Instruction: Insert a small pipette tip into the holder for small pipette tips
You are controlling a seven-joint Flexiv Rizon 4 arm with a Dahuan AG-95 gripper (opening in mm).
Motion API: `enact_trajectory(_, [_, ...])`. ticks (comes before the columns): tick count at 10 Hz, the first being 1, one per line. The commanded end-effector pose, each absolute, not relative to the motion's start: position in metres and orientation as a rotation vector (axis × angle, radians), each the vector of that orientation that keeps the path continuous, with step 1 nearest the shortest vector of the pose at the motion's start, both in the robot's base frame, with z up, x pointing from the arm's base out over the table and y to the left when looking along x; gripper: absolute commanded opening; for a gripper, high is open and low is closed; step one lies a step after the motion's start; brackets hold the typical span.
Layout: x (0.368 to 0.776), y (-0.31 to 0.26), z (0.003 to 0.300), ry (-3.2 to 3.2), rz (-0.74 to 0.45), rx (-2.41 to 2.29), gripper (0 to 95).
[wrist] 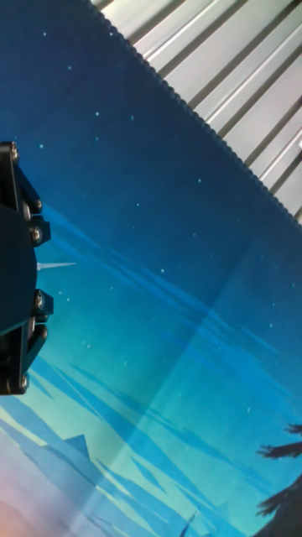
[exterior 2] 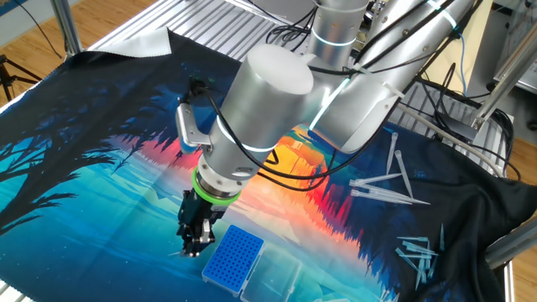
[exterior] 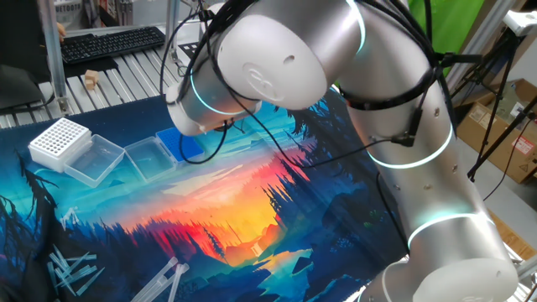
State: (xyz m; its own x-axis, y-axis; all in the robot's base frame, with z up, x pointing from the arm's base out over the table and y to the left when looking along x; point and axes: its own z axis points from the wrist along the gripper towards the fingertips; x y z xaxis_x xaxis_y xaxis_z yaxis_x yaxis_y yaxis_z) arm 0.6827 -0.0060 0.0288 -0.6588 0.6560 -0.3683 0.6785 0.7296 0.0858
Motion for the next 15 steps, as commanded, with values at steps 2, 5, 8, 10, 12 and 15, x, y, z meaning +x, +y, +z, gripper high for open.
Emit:
enact_trajectory(2, [0.6826, -0.0075, 0.0265, 2.551, -0.091, 1.028, 38.0])
enact_trajectory(5, [0.6831, -0.0075, 0.0266, 2.553, -0.091, 1.020, 38.0])
enact_trajectory(8, [0.6833, -0.0076, 0.0267, 2.554, -0.086, 1.019, 19.0])
enact_trajectory(10, [0.6833, -0.0076, 0.0267, 2.553, -0.087, 1.021, 19.0])
enact_trajectory(12, [0.6833, -0.0076, 0.0267, 2.555, -0.088, 1.017, 38.0])
enact_trajectory(15, [0.6833, -0.0076, 0.0267, 2.547, -0.084, 1.038, 38.0])
